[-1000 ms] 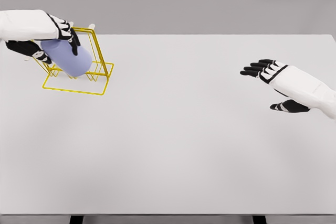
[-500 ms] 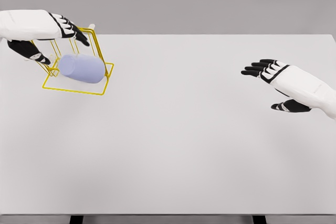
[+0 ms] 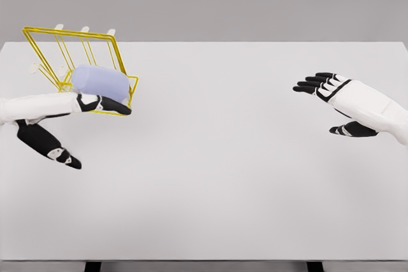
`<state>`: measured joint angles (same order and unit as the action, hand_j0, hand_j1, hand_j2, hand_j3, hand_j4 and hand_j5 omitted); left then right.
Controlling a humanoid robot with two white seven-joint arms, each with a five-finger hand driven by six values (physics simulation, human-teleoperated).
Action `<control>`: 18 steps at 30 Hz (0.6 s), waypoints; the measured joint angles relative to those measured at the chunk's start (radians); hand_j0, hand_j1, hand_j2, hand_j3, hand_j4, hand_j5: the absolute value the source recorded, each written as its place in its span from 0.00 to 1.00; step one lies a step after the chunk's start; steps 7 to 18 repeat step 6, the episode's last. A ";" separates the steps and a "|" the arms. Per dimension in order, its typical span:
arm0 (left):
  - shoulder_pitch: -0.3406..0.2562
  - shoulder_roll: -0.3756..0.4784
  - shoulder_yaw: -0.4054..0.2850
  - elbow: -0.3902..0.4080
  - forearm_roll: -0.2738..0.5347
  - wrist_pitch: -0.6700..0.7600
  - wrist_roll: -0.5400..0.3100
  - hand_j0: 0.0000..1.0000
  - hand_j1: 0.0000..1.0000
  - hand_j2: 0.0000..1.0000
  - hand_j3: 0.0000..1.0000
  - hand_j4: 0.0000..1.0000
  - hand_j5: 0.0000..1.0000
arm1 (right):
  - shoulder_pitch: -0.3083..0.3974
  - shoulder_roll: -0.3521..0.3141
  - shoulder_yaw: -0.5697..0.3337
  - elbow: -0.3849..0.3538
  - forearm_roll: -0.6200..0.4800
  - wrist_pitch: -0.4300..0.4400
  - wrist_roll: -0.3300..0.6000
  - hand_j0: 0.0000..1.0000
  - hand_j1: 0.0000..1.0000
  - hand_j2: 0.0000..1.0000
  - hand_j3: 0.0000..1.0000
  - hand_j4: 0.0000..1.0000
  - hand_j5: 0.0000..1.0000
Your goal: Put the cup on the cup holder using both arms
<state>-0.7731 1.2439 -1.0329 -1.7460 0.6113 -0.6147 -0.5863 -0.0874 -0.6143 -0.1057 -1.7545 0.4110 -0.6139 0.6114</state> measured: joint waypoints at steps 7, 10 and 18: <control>0.063 -0.044 0.001 -0.016 0.056 0.001 0.000 1.00 1.00 1.00 1.00 1.00 1.00 | 0.000 0.000 -0.001 0.000 0.000 0.000 0.000 1.00 1.00 1.00 1.00 1.00 1.00; 0.063 -0.044 0.001 -0.016 0.056 0.001 0.000 1.00 1.00 1.00 1.00 1.00 1.00 | 0.000 0.000 -0.001 0.000 0.000 0.000 0.000 1.00 1.00 1.00 1.00 1.00 1.00; 0.063 -0.044 0.001 -0.016 0.056 0.001 0.000 1.00 1.00 1.00 1.00 1.00 1.00 | 0.000 0.000 -0.001 0.000 0.000 0.000 0.000 1.00 1.00 1.00 1.00 1.00 1.00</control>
